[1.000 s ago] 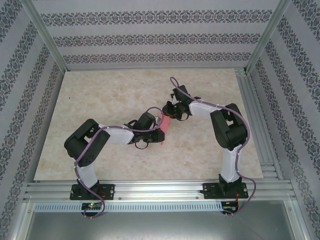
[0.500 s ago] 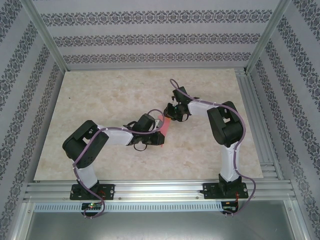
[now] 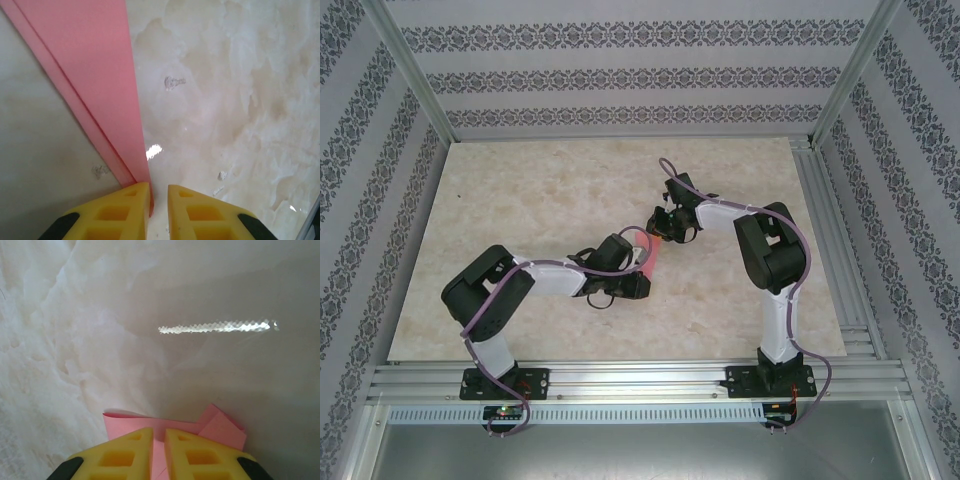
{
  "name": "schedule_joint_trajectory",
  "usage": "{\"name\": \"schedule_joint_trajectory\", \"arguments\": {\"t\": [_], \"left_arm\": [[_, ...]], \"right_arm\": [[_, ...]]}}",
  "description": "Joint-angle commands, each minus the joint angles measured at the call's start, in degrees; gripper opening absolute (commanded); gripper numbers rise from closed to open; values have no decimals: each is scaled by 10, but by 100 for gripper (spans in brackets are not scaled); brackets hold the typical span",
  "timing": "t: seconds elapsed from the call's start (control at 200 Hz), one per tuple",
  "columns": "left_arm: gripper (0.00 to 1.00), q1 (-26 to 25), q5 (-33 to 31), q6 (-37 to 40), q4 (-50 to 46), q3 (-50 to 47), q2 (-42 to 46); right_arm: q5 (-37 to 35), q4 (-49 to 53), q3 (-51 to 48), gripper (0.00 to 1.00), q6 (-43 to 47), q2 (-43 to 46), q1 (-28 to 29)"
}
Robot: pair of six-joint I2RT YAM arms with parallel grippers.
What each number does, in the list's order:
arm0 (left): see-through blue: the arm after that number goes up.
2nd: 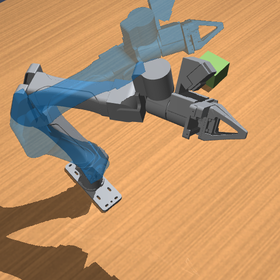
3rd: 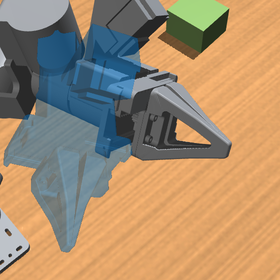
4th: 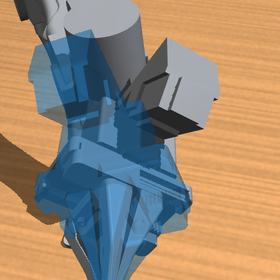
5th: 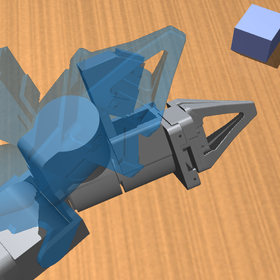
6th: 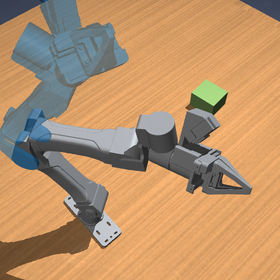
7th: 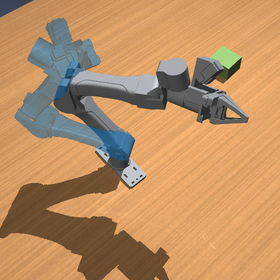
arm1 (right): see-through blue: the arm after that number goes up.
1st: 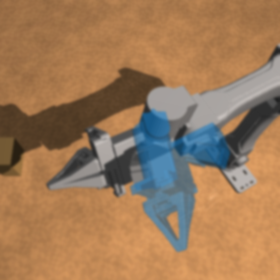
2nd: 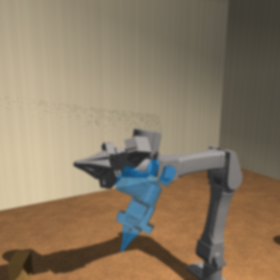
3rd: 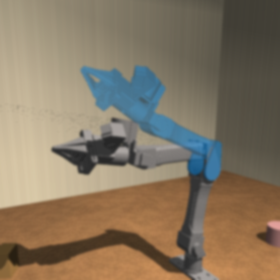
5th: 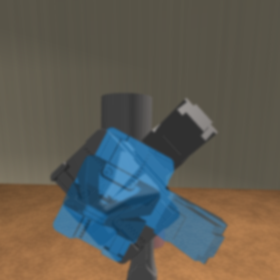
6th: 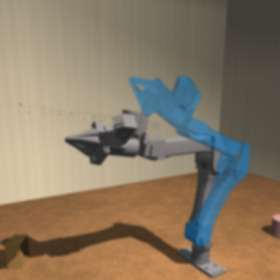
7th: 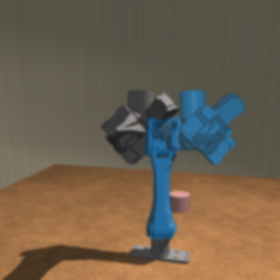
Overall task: Fold a paper plane with a square sheet of paper (fold left side to right side)
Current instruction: Fold the wing for the fifth time at the center of the table, then turn over the paper plane at the center of the table.
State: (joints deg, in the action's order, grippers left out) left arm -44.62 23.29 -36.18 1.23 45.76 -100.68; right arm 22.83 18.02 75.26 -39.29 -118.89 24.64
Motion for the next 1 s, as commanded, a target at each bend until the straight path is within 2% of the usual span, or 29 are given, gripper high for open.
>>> {"name": "schedule_joint_trajectory", "arguments": {"t": [0.0, 0.265, 0.415, 0.535, 0.654, 0.744, 0.824, 0.904, 0.994], "left_arm": [[20, -29, 37, 9, -85, -31, 6], [20, -31, 39, 3, -90, -34, 54], [19, -25, -3, 4, -140, -4, 106], [20, -2, -41, -9, -171, 20, 159], [23, 27, -137, -23, -231, 40, 218], [26, 31, -269, -39, -294, 57, 258], [34, 32, -375, -68, -330, 60, 285], [40, 34, -425, -88, -333, 52, 308], [43, 35, -441, -106, -320, 38, 321]], "right_arm": [[-39, 14, 2, 16, 12, -30, -8], [-21, -3, 2, 17, 15, -25, -8], [-21, 4, 11, 18, 24, 9, -9], [-40, 34, 21, 22, 44, 56, -11], [-79, 80, 21, 29, 70, 108, -8], [-123, 123, 17, 35, 84, 138, 5], [-175, 158, 14, 40, 89, 157, 29], [-228, 196, 16, 49, 89, 165, 71], [-271, 222, 14, 57, 71, 160, 108]]}}
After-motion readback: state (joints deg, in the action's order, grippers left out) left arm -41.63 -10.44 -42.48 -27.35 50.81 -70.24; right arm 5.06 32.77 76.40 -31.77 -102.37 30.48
